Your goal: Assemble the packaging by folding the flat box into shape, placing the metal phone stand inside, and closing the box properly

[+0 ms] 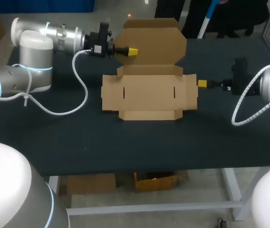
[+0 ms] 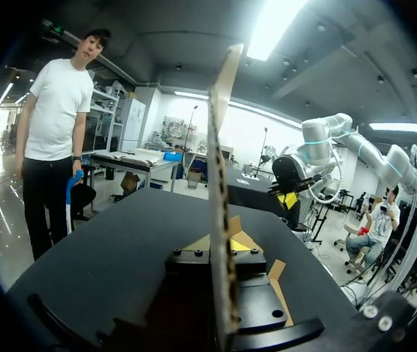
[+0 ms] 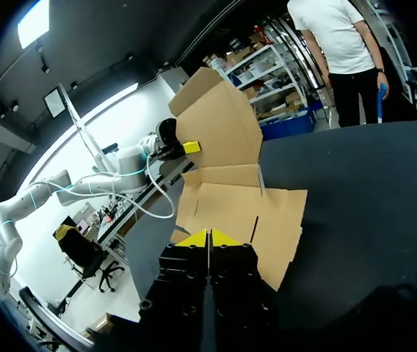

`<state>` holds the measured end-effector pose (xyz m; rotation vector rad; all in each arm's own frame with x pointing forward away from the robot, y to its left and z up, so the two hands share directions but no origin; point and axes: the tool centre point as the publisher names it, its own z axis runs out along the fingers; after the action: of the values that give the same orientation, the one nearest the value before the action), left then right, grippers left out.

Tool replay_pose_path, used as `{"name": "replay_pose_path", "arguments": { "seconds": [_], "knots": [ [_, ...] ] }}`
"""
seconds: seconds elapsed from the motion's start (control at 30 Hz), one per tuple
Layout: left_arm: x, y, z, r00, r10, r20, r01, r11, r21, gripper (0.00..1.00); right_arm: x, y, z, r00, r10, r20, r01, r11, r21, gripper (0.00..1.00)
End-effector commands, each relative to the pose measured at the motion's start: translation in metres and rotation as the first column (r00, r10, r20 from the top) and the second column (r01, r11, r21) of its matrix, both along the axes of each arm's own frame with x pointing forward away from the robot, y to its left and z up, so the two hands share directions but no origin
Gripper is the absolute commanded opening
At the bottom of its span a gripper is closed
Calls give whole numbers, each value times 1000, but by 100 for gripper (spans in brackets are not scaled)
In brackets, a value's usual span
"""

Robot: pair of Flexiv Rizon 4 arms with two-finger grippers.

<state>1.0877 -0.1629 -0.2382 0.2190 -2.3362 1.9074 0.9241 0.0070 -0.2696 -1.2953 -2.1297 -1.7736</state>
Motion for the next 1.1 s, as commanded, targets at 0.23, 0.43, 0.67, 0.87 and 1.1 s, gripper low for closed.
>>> {"name": "replay_pose_path", "arguments": {
  "seconds": [0.23,0.43,0.67,0.87,1.1],
  "knots": [
    [0,-10,12,992,23,123,-24,1000,8,0,-24,-8,-5,996,-56,69,57,998,-24,0],
    [2,-10,16,987,35,157,-33,999,-15,0,-29,-12,-8,993,-64,99,64,998,-1,0],
    [4,-10,20,982,48,183,-43,999,-34,0,-33,-9,-12,990,-49,134,51,999,-15,0],
    [5,-13,23,978,49,204,-44,999,-29,0,-35,-3,-15,986,-25,163,33,998,-46,0],
    [5,-15,26,975,46,218,-42,999,-24,0,-40,3,-18,979,-58,196,80,991,-109,0]
  ]
}}
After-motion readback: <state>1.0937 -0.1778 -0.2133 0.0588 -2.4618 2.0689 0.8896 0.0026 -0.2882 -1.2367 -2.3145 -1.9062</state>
